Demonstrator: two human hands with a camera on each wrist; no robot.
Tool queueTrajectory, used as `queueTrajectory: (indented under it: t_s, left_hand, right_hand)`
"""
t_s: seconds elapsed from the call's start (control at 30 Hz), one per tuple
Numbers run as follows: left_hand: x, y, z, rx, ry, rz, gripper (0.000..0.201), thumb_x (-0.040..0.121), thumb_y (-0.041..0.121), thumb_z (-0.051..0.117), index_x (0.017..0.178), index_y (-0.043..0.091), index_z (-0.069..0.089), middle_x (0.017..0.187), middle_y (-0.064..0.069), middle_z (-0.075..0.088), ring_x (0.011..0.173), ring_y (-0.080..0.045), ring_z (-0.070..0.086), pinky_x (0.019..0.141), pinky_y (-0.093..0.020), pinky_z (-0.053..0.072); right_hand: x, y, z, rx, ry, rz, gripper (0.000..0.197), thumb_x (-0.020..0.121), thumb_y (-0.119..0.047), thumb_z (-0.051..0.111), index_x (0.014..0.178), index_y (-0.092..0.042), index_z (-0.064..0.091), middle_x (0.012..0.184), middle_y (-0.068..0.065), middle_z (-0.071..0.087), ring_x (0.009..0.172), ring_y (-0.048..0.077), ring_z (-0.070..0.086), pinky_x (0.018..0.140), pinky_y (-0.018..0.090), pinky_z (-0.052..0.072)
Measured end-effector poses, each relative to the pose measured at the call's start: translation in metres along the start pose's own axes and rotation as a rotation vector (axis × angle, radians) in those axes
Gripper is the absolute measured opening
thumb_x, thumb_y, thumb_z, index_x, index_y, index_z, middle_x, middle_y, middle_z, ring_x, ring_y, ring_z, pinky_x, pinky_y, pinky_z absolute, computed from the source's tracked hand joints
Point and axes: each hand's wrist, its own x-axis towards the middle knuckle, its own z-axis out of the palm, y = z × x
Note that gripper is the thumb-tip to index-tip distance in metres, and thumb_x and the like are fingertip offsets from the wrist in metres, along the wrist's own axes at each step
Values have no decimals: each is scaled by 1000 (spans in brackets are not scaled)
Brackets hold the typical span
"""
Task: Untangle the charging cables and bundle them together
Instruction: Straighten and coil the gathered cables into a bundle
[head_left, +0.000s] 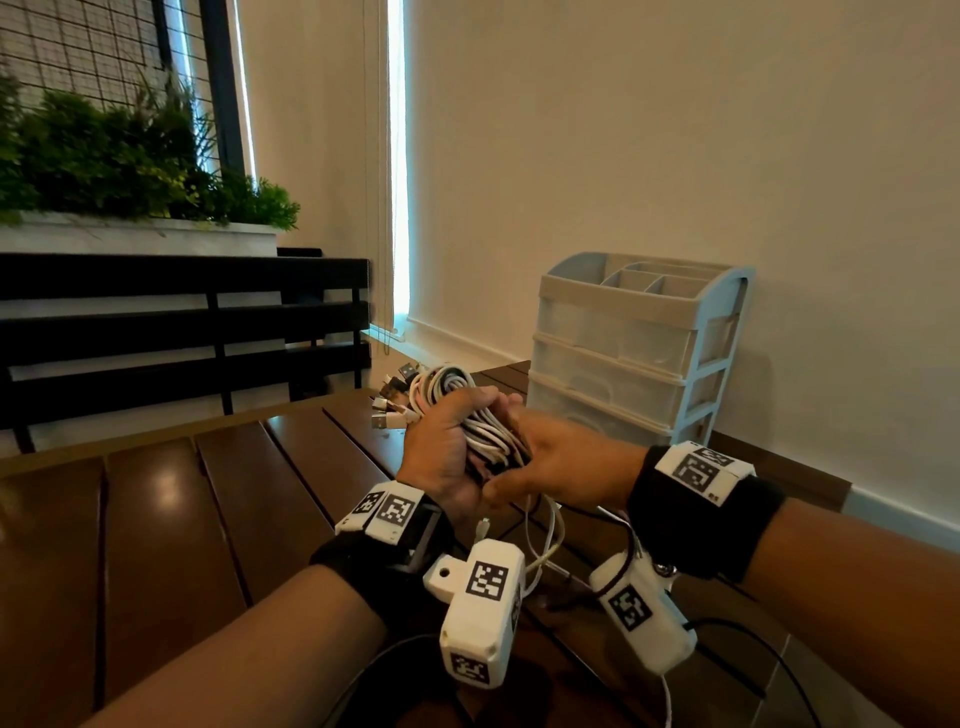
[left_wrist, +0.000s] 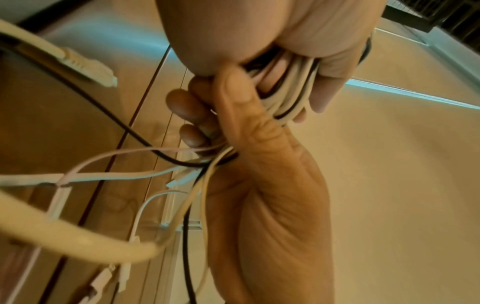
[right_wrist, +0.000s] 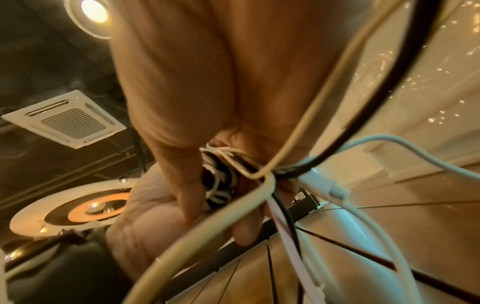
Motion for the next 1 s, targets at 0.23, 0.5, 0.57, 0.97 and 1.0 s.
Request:
queueTrajectory:
  t_s: [0.23, 0.5, 0.57, 0.97, 1.0]
  left_hand:
    - [0, 2, -6, -94, 42, -29, 33, 87, 11, 58, 56, 7, 66, 70, -10, 67, 66, -22, 68, 76, -40, 54]
    - [-3, 5, -4, -102, 36, 27, 26, 81, 11, 61, 56, 9, 56, 50, -1, 51, 42, -13, 54, 53, -25, 53]
    - [-3, 7, -6, -78, -3, 35, 19, 73, 13, 64, 55, 10, 57, 52, 0, 51, 43, -12, 53, 54, -26, 52]
    - [2, 12, -19, 139, -137, -71, 18, 70, 11, 60, 54, 10, 53, 48, -2, 48, 40, -13, 47, 52, -26, 48]
    - [2, 12, -19, 168, -132, -91, 18, 69, 10, 60, 53, 10, 53, 47, -2, 48, 40, -13, 48, 52, -27, 48]
  right_hand:
    - [1, -4, -5, 32, -23, 124, 28, 74, -19, 80, 98, -14, 67, 90, 11, 74, 84, 25, 71, 85, 42, 56]
    - [-6, -5, -5, -246, -79, 116, 15, 83, -30, 71, 77, -20, 63, 52, -8, 61, 46, 0, 55, 59, 22, 48]
    - [-5, -4, -10, -293, -95, 115, 21, 81, -33, 72, 73, -18, 60, 47, -9, 58, 42, 1, 51, 60, 26, 46]
    - [-16, 5, -41, -543, -254, 125, 19, 93, -40, 52, 73, -40, 53, 73, -6, 59, 69, 16, 57, 74, 42, 48]
    - [-15, 3, -40, -631, -254, 122, 18, 95, -38, 51, 77, -37, 50, 78, -5, 57, 75, 18, 56, 75, 40, 47]
